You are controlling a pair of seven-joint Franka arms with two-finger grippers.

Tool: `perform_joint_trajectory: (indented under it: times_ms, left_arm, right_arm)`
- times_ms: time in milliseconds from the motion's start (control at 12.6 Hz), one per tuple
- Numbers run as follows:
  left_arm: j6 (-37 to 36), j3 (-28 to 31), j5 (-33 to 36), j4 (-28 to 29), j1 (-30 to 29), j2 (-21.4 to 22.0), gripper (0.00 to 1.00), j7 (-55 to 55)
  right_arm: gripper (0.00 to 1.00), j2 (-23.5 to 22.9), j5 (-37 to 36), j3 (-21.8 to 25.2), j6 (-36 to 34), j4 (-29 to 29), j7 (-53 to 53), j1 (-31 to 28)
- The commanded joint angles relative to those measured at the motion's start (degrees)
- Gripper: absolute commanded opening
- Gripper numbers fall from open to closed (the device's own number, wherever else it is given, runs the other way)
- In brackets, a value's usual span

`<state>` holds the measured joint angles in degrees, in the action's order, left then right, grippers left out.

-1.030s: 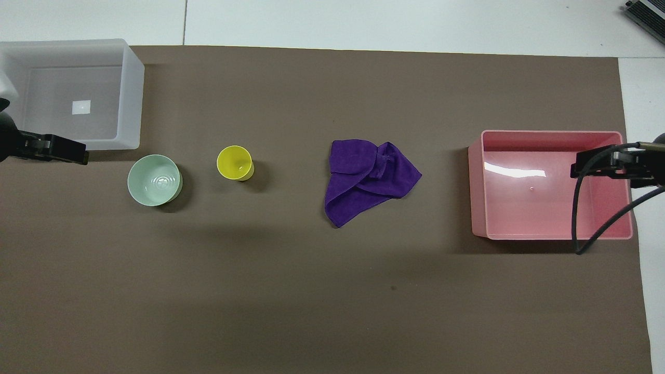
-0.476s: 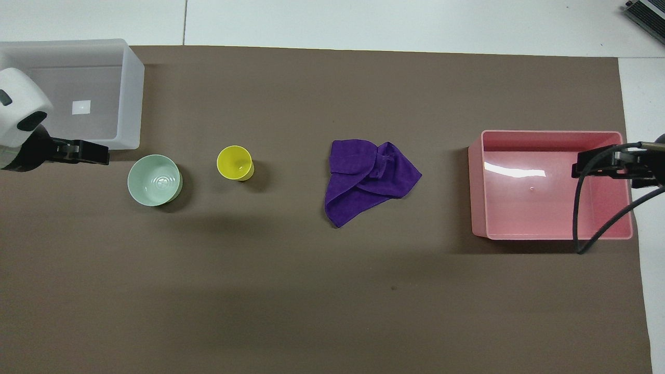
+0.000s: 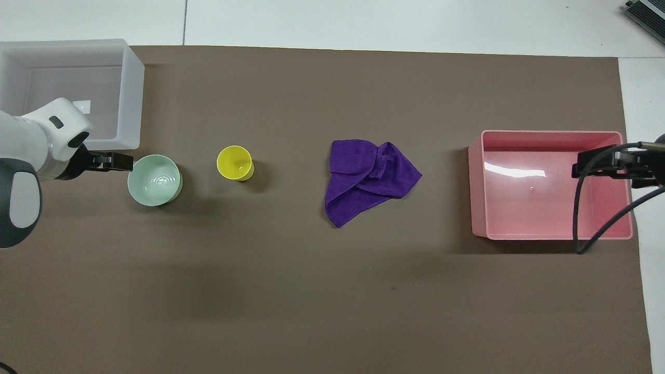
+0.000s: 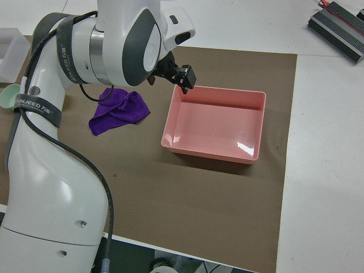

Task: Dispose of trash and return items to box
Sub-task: 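Reach the left gripper down and grasp the rim of the green bowl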

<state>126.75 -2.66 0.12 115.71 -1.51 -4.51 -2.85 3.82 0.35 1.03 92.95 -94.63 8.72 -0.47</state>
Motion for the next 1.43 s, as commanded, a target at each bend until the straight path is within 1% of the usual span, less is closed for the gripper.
perform_joint_trajectory:
  times_ms: [0,238,396,476,555,713,793,1030,1110,1189,1268,1348]
  left_arm:
    - [6.0,-0.4,-1.0,4.6,-1.0,-0.1,1.0,0.0]
    - [11.0,-0.5,-1.2,5.0,-0.7,-5.2,1.0,0.2]
    - [12.5,-0.4,-4.4,5.0,-0.7,-7.0,1.0,0.1]
    - [12.7,-0.4,-4.5,5.0,-0.9,-7.5,1.0,0.1]
    - [12.2,-0.5,-4.7,5.0,-1.0,-7.5,0.79,0.1]
    - [11.8,-0.5,-4.9,5.0,-0.5,-7.4,0.22,0.2]
    - [11.4,-0.5,-4.9,5.1,-0.4,-7.4,0.0,0.1]
    - [9.3,-0.4,-5.0,4.3,-1.0,-6.7,0.0,-0.1]
    - [3.7,-0.4,-5.0,5.3,-1.9,-2.3,0.0,-0.8]
    - [-0.3,-0.6,-5.0,4.2,-2.1,-0.2,0.0,-1.5]
    - [-3.2,-0.7,-5.0,2.5,-1.4,1.5,0.0,-1.3]
    - [-4.2,-0.8,-5.1,0.4,-1.2,1.4,0.0,-1.0]
  right_arm:
    - [1.0,1.0,0.1,-0.4,-0.1,-0.9,-2.8,-1.1]
    - [1.0,1.1,0.1,-0.4,0.0,-1.1,-3.1,-1.2]
    - [1.0,1.0,0.1,-0.3,0.0,-1.1,-3.1,-1.2]
    - [1.0,1.0,0.1,-0.3,-0.2,-1.1,-3.0,-1.2]
    - [1.0,1.0,0.2,-0.3,-0.5,-1.1,-2.3,-1.0]
    - [1.0,1.1,0.1,-0.3,-0.5,-1.3,-1.7,-0.8]
    - [1.0,1.4,0.2,-0.3,-0.2,-2.1,-1.8,-1.0]
    - [1.0,2.1,0.1,-0.4,0.4,-4.2,-2.4,-0.8]
    - [1.0,2.1,0.1,-0.4,1.5,-4.4,-2.1,-0.3]
    - [1.0,2.2,0.1,-0.5,3.3,-5.7,-2.2,-0.3]
    - [1.0,2.2,0.1,-0.5,4.9,-7.1,-2.2,-0.2]
    - [1.0,2.3,0.1,-0.6,6.6,-8.4,-2.2,-0.1]
